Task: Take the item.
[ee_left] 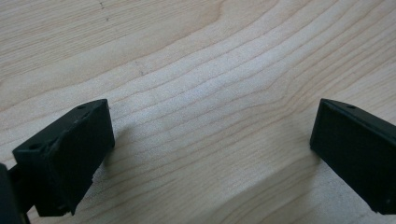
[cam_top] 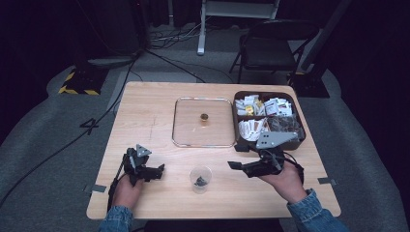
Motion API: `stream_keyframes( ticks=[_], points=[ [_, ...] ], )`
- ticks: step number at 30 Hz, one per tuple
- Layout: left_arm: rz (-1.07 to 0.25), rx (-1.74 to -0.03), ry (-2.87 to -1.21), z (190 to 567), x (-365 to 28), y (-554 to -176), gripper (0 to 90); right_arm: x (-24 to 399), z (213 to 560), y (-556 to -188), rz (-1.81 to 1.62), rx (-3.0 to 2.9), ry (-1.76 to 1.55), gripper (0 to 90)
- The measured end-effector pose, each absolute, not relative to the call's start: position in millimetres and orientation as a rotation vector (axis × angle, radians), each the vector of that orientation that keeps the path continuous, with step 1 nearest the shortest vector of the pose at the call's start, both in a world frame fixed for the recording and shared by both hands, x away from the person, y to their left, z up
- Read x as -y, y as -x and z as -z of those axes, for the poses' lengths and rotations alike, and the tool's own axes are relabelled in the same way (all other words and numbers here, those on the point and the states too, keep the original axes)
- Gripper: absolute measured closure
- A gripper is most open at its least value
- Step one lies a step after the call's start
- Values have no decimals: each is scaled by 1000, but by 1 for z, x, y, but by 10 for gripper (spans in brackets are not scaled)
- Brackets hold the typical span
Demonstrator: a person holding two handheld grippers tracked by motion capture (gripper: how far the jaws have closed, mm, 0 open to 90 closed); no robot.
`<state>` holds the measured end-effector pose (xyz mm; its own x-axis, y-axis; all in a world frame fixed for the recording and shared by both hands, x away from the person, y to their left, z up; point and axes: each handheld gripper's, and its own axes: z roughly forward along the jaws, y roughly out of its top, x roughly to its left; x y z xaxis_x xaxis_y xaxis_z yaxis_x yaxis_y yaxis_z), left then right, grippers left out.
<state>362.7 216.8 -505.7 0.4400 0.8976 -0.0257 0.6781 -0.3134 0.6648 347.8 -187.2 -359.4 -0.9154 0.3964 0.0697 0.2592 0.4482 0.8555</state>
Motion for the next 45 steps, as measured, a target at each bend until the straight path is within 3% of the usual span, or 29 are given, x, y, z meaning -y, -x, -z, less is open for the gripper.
stream_keyframes(
  ticks=[8,13,25,34,45],
  points=[
    [-473,-1321,-2089,506,-216,-364,1,217,360,-350,-1493,-2489,-644,264],
    [-470,-1324,-2087,506,-216,-364,1,240,368,-355,-1485,-2450,-734,156],
    [-473,-1329,-2086,506,-215,-363,1,277,386,-364,-1439,-2402,-825,94],
    [-478,-1335,-2085,505,-215,-363,1,297,413,-372,-1400,-2398,-920,89],
    [-478,-1337,-2081,506,-215,-363,1,312,458,-385,-1348,-2303,-980,21]
  ],
)
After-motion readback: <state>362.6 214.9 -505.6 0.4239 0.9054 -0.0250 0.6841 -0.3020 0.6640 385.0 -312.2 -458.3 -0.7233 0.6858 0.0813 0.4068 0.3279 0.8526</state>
